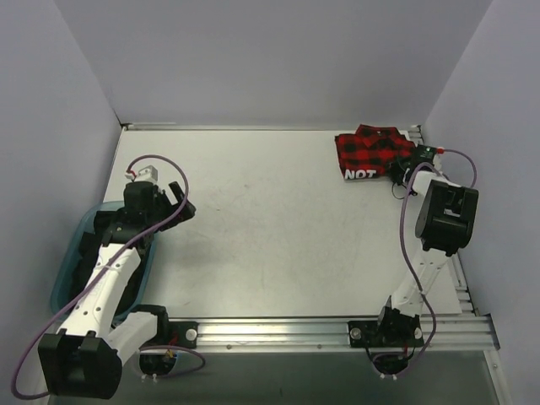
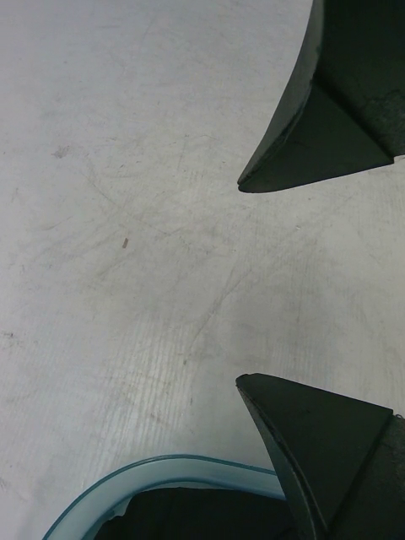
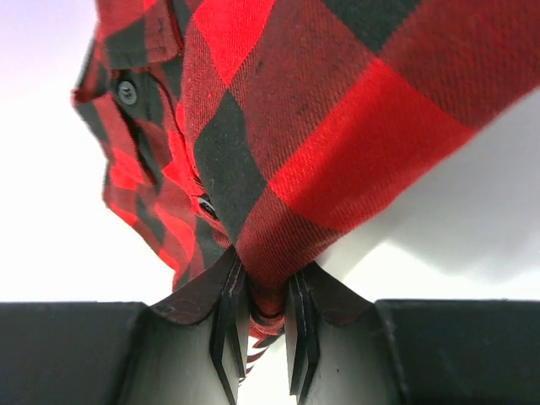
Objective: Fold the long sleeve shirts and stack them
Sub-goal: Neatly place the folded shirt to the corner
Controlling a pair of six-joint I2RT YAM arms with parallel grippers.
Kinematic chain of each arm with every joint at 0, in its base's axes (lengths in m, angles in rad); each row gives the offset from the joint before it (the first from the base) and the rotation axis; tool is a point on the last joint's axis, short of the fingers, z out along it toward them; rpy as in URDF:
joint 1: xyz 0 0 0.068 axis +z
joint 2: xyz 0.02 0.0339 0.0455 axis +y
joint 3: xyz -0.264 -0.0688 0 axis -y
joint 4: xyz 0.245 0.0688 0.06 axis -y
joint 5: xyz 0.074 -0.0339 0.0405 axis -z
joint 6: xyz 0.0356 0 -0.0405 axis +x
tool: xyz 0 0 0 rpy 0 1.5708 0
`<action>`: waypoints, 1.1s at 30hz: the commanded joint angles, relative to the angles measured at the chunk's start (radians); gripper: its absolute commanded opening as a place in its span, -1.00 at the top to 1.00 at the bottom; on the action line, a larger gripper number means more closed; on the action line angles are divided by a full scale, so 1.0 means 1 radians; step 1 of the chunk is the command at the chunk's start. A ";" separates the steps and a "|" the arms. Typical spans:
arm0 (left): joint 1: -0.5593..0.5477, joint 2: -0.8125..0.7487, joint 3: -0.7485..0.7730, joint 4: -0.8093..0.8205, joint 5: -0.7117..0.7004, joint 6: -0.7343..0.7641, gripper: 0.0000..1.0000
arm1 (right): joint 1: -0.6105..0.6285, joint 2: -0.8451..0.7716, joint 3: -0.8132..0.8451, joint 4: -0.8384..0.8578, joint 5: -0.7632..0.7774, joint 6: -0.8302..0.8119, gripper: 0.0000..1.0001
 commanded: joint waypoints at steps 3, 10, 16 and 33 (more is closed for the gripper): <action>0.015 0.021 0.006 0.036 0.017 0.016 -0.95 | -0.033 0.128 0.196 -0.128 -0.111 -0.080 0.96; 0.017 0.032 0.003 0.035 0.012 0.019 -0.95 | -0.036 0.266 0.433 -0.218 -0.168 -0.109 0.87; 0.020 0.024 0.005 0.036 0.006 0.020 -0.95 | -0.039 0.171 0.307 -0.162 -0.189 -0.111 -0.30; 0.022 -0.259 0.334 -0.362 -0.031 0.103 -0.95 | -0.042 -1.031 -0.023 -1.046 0.142 -0.460 -0.97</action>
